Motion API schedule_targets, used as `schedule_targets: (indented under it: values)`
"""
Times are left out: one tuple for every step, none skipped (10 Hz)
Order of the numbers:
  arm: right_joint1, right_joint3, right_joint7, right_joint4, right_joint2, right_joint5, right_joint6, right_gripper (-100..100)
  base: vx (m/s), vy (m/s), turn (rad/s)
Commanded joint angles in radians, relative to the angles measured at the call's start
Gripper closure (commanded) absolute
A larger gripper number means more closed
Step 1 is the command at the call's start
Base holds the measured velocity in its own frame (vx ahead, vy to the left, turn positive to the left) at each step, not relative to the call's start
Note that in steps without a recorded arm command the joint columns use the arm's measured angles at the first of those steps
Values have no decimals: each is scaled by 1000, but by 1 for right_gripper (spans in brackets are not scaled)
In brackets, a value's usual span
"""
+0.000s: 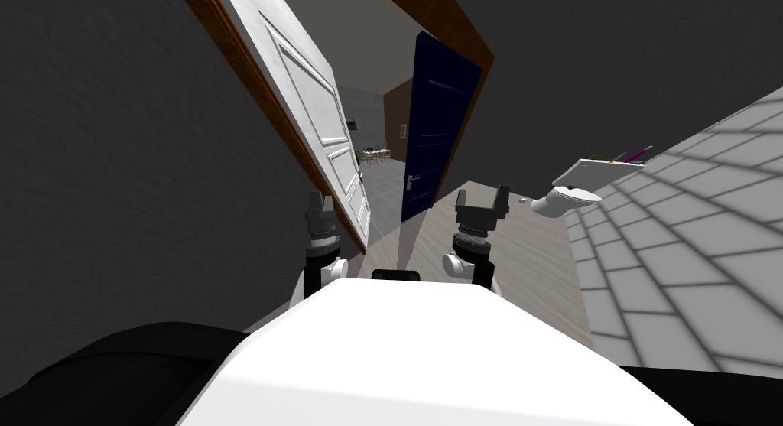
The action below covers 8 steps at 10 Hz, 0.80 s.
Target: Push the door open
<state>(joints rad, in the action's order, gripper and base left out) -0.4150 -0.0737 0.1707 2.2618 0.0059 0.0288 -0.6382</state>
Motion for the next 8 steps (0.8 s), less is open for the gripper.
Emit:
schedule_targets:
  values:
    - [21, 0, 10, -37, -9, -7, 2, -100, 88, -66, 32]
    - [33, -1, 15, -59, -14, -12, 3, -100, 74, -66, 40]
    - [48, -3, 22, -85, -20, -18, 4, -100, 60, -56, 39]
    - [62, -4, 28, -111, -25, -24, 5, -100, 76, -72, 32]
    - [77, -6, 34, -138, -31, -30, 6, -100, 85, -78, 59]
    - [77, -6, 34, -138, -31, -30, 6, -100, 56, -53, 17]
    - [92, -7, 41, -164, -36, -35, 7, -100, 45, -40, 20]
    - [109, -9, 48, -194, -41, -42, 9, -100, 74, -54, 48]
